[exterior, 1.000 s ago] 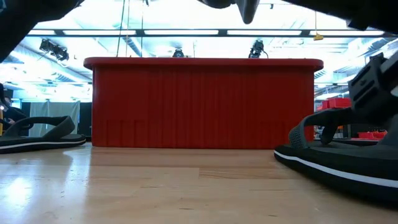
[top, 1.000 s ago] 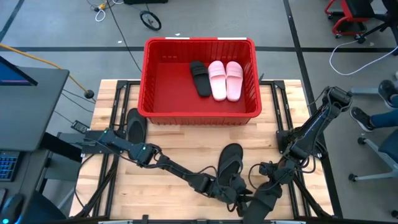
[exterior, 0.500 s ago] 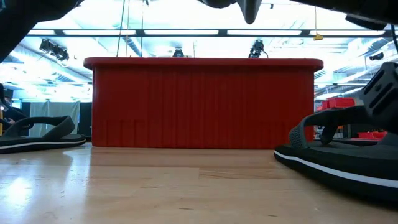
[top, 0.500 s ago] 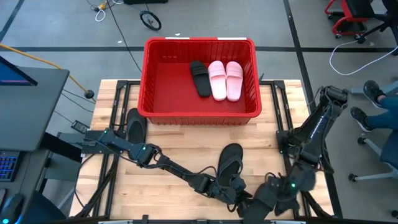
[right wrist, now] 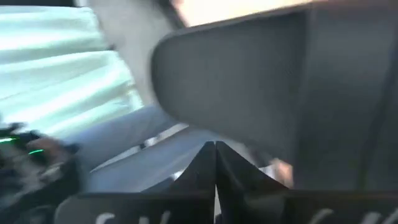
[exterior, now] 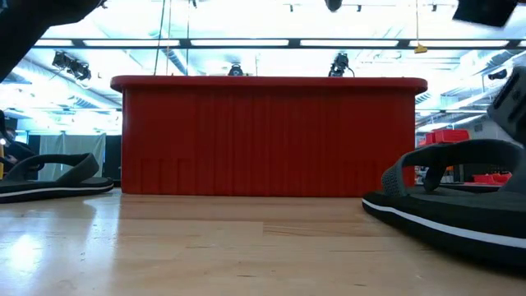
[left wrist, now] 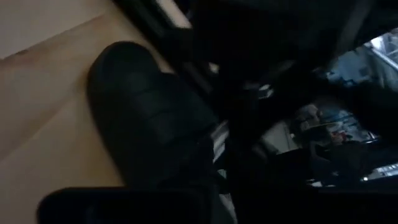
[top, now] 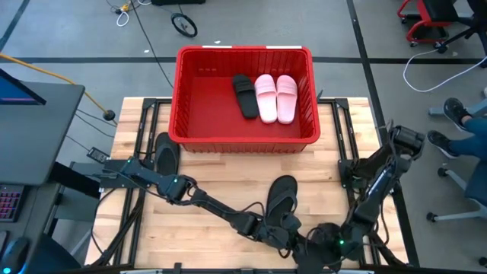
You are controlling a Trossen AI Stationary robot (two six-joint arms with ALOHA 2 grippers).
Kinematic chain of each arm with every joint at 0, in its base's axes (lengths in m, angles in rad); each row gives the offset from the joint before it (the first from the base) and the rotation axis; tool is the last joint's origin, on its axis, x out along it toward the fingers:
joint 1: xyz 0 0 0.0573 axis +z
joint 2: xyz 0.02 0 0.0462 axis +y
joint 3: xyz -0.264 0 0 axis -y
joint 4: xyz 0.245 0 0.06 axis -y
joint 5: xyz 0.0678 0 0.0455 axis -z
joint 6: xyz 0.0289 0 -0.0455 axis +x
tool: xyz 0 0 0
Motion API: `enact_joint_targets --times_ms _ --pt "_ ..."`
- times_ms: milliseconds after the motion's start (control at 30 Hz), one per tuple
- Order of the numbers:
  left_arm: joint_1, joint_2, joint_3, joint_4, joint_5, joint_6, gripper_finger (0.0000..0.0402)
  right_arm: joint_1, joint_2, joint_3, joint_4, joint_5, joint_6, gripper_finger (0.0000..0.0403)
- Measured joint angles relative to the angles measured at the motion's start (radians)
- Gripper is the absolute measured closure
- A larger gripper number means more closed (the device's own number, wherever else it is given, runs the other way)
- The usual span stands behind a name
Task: Pick and place slides into bin
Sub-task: Put the black slide into the red bin
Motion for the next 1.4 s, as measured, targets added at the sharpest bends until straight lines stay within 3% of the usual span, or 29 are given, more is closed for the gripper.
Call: enact_joint_targets --times_ms 133,367,533,633,800,1000,1233,1400 --pt "0.003 -0.029 0.0 -0.003 0.011 0.062 0.0395 -0.051 0.014 0.053 -0.264 -0.019 -0.04 0.0395" --pt "0.02 -0.086 -0.002 -0.075 0.014 0.161 0.0377 -0.209 -0.044 0.073 -0.612 -0.074 -0.259 0.0399" --pt "0.029 -0.162 -0.001 -0.239 0.009 0.163 0.0394 -0.298 -0.118 0.07 -0.611 -0.059 -0.383 0.0398" --pt "0.028 -0.209 0.002 -0.352 0.001 0.154 0.0396 -0.305 -0.179 0.071 -0.63 -0.004 -0.362 0.04" --pt "0.009 -0.25 0.002 -0.442 0.026 0.191 0.038 -0.252 -0.295 0.076 -0.606 0.059 -0.226 0.0396" --pt "0.002 -0.272 0.002 -0.449 0.011 0.224 0.0386 -0.188 -0.327 0.073 -0.719 0.05 -0.349 0.039" --pt "-0.015 -0.267 0.0 -0.505 0.012 0.219 0.0397 -0.192 -0.325 0.072 -0.81 0.041 -0.413 0.0345" --pt "-0.014 -0.267 0.0 -0.516 0.004 0.189 0.0382 -0.192 -0.31 0.072 -0.79 0.04 -0.476 0.0304"
